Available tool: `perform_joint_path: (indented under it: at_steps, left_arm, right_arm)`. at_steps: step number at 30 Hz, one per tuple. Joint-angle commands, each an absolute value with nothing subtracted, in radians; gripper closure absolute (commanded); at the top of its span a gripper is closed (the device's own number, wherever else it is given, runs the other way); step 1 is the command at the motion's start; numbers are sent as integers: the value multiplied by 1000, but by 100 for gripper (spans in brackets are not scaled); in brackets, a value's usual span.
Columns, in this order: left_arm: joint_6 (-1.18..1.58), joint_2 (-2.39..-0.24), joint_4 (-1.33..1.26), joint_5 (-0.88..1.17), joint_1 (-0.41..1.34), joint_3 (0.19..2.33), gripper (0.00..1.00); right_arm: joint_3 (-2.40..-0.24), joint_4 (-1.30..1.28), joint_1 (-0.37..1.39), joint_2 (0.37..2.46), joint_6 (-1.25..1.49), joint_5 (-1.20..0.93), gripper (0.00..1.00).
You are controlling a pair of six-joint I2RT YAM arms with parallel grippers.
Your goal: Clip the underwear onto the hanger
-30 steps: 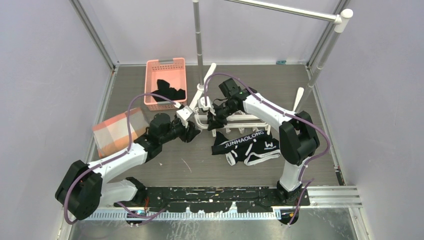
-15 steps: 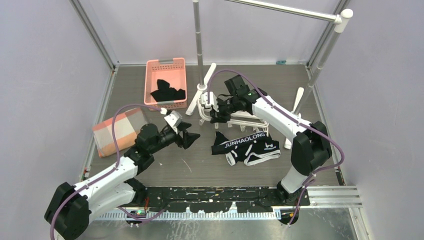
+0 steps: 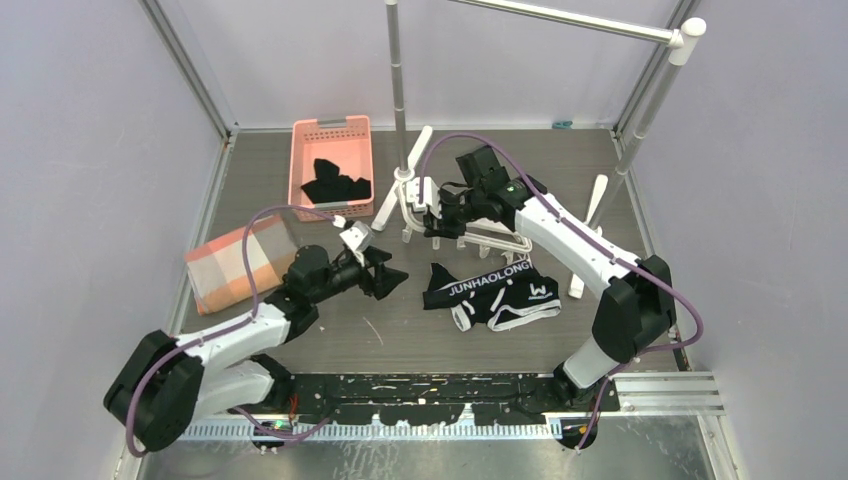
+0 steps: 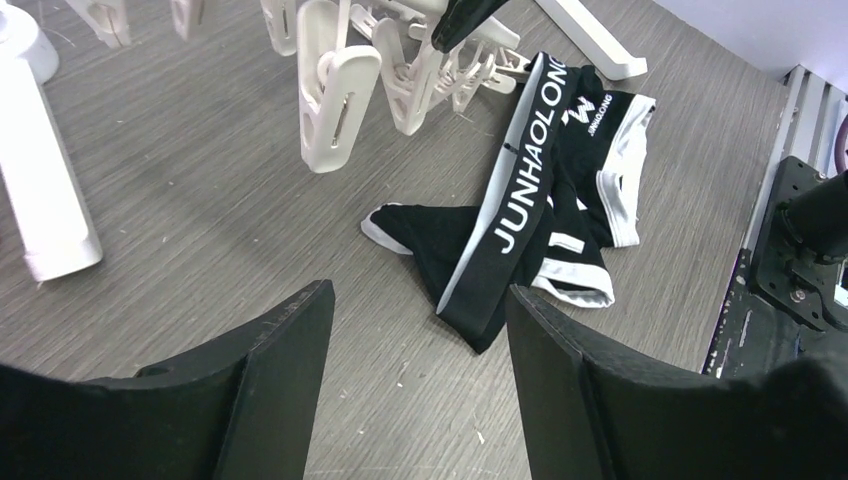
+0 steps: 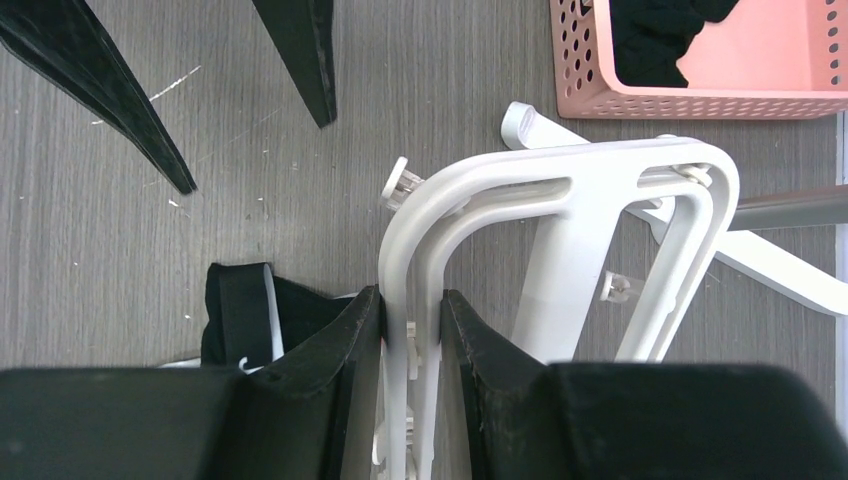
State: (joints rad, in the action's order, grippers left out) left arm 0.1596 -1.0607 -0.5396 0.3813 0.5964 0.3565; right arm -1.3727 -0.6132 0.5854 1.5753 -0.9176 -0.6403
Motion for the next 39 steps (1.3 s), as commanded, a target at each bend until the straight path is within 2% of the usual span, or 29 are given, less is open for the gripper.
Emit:
perform_joint_path:
  at_steps: [1,10,28,39]
  left_arm:
    - [197,-1166,-815,423,606,394,34]
    - [295,-1521,-1418,496,615,404,27]
    - [224,-1589,-1430,511,655,485,27]
    - [169,-1425,-1354,589,685,355,30]
  right_arm:
    - [-1430,-538,587,1505,-900,-659,99]
    - [-1404,-533,588,1453,-888,-679,99]
    - [-1380,-529,587,1393,-887,-683,99]
    - [-1388,-474,588,1389,-825,-571,99]
